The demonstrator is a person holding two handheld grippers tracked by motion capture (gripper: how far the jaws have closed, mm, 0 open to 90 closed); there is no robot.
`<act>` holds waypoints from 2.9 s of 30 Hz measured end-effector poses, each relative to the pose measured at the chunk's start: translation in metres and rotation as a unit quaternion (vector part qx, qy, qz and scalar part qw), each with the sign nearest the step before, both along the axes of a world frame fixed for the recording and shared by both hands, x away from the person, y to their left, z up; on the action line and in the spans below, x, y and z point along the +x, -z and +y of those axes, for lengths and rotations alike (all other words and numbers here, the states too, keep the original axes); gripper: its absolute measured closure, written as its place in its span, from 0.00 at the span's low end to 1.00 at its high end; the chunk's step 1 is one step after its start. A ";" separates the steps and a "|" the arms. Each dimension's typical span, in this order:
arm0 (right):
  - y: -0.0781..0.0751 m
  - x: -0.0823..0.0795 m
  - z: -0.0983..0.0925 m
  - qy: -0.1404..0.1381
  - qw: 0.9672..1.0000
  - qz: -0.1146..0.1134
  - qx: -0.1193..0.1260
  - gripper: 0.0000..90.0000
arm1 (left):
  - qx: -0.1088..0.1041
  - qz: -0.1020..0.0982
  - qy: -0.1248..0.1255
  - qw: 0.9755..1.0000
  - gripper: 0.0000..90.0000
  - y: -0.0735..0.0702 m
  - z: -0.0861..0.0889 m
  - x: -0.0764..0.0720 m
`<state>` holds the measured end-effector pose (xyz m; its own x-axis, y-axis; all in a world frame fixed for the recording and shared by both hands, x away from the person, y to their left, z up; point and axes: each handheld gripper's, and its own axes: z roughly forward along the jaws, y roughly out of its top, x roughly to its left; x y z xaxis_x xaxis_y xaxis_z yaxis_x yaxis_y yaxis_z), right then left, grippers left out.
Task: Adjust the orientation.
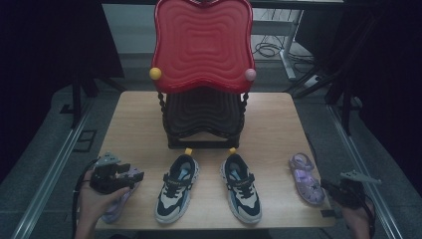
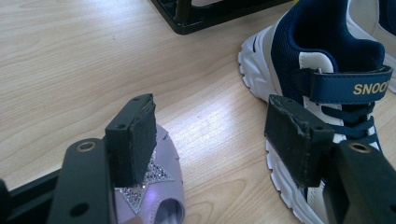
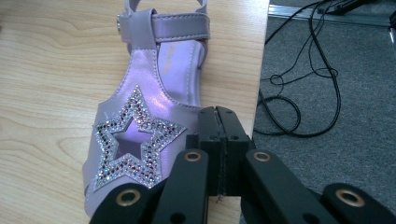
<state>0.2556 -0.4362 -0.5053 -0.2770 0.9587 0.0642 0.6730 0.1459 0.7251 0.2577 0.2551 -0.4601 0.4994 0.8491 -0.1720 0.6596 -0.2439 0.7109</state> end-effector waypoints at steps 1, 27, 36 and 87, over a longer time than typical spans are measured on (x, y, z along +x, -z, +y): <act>-0.001 -0.001 0.002 0.001 1.000 0.000 0.000 1.00 | -0.002 -0.001 0.000 1.000 0.38 -0.001 0.000 0.000; -0.004 -0.015 0.043 -0.040 0.999 0.015 0.001 1.00 | -0.012 -0.004 -0.002 1.000 0.38 -0.003 0.004 -0.002; -0.002 -0.012 0.074 -0.045 0.999 0.018 -0.013 1.00 | -0.012 -0.004 -0.002 1.000 0.38 -0.003 0.004 -0.003; -0.013 -0.002 -0.012 0.032 0.999 -0.015 0.012 1.00 | -0.008 -0.003 -0.011 1.000 0.38 -0.002 0.011 -0.004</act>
